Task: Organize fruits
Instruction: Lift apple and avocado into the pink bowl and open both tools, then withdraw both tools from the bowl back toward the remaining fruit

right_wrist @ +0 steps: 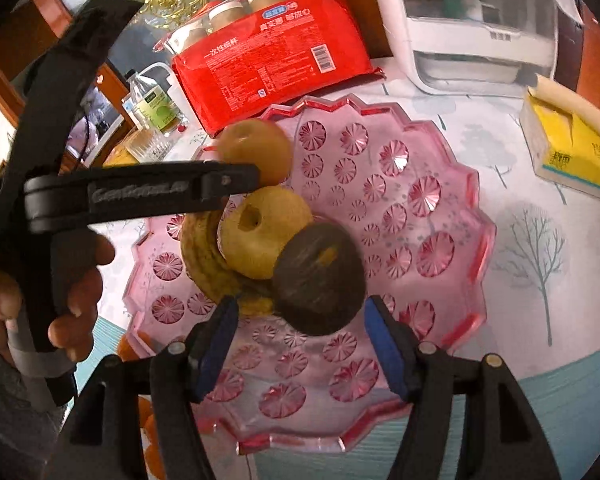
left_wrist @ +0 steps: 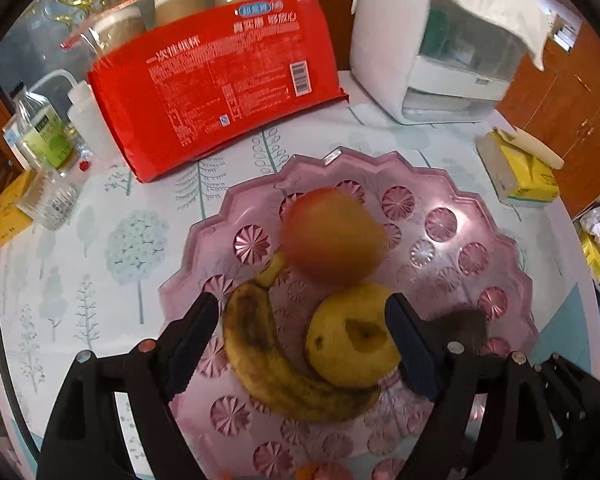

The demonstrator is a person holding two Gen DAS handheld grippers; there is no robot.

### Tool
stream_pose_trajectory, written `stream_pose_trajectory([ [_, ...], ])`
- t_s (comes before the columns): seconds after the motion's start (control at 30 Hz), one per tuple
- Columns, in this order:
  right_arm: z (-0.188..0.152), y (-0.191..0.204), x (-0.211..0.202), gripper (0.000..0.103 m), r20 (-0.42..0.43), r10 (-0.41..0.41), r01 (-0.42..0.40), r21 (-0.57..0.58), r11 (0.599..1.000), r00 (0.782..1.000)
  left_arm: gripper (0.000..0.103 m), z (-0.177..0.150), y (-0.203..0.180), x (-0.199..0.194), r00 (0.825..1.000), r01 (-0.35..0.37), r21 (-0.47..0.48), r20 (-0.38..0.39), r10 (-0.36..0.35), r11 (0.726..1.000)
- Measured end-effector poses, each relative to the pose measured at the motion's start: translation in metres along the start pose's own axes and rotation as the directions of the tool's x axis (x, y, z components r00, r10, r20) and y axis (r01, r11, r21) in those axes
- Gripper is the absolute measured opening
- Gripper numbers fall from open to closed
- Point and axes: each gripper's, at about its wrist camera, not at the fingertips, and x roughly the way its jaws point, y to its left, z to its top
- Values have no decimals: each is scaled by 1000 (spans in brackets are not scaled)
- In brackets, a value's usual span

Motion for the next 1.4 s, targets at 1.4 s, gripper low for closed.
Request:
stream_pose_trajectory([
  [1.4, -62, 99, -137, 68, 265, -147, 137, 56, 989, 953, 85, -201, 91, -218, 974, 41, -213, 226, 8, 976],
])
